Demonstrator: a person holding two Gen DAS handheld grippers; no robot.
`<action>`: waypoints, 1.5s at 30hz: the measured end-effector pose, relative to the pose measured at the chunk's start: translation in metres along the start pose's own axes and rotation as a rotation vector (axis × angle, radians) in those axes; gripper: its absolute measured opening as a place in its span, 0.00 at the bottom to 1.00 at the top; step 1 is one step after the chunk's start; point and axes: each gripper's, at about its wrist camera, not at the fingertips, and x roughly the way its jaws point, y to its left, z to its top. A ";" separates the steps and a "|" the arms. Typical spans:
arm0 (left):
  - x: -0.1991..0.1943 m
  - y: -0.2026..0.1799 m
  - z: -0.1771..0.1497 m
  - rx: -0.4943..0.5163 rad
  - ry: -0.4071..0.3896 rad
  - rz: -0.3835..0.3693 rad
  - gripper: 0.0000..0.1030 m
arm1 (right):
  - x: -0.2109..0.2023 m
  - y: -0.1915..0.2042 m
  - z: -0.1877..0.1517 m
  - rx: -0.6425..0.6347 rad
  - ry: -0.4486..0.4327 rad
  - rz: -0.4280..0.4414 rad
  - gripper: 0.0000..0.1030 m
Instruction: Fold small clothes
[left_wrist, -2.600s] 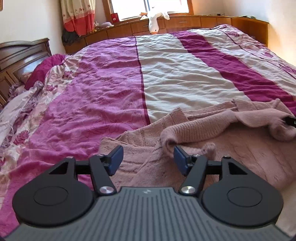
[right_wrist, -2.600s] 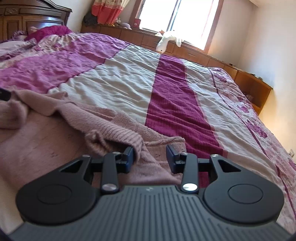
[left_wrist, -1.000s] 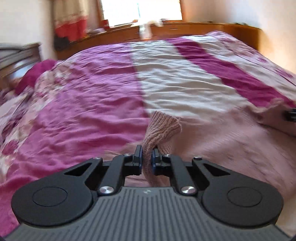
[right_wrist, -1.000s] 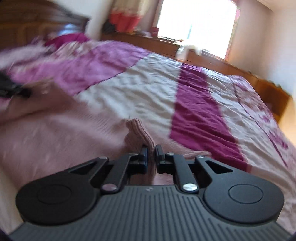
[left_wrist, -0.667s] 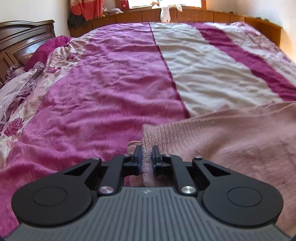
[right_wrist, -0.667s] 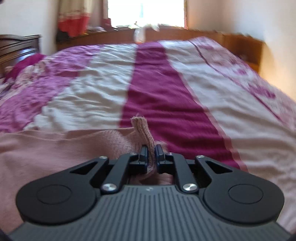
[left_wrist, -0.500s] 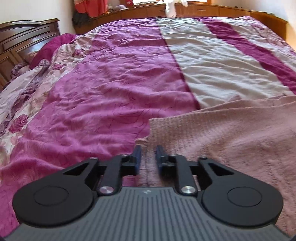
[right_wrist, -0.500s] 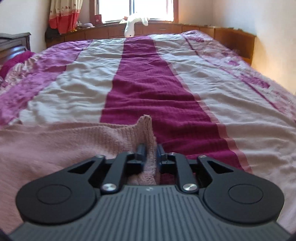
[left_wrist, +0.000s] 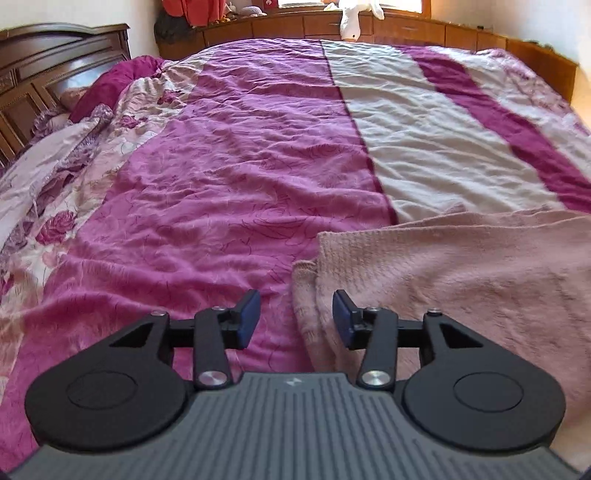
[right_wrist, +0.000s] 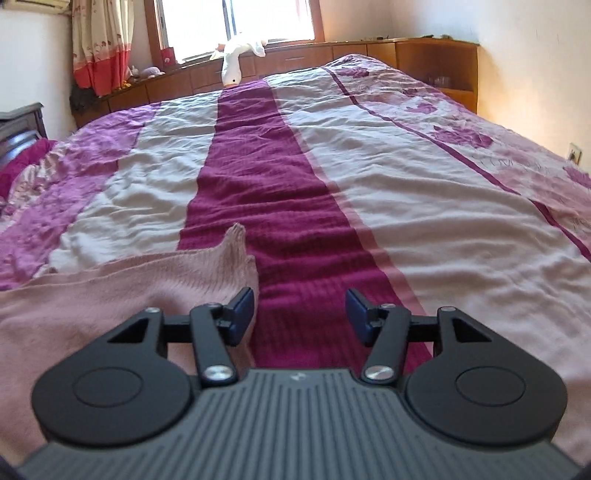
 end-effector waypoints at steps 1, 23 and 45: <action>-0.007 0.001 -0.002 -0.013 -0.001 -0.017 0.50 | -0.007 -0.001 -0.002 0.011 0.001 0.011 0.55; -0.009 -0.006 -0.042 -0.038 0.034 0.088 0.68 | -0.021 0.001 -0.045 0.135 0.093 0.095 0.57; -0.100 -0.024 -0.099 -0.183 0.161 -0.028 0.68 | -0.053 0.021 -0.094 0.489 0.082 0.167 0.64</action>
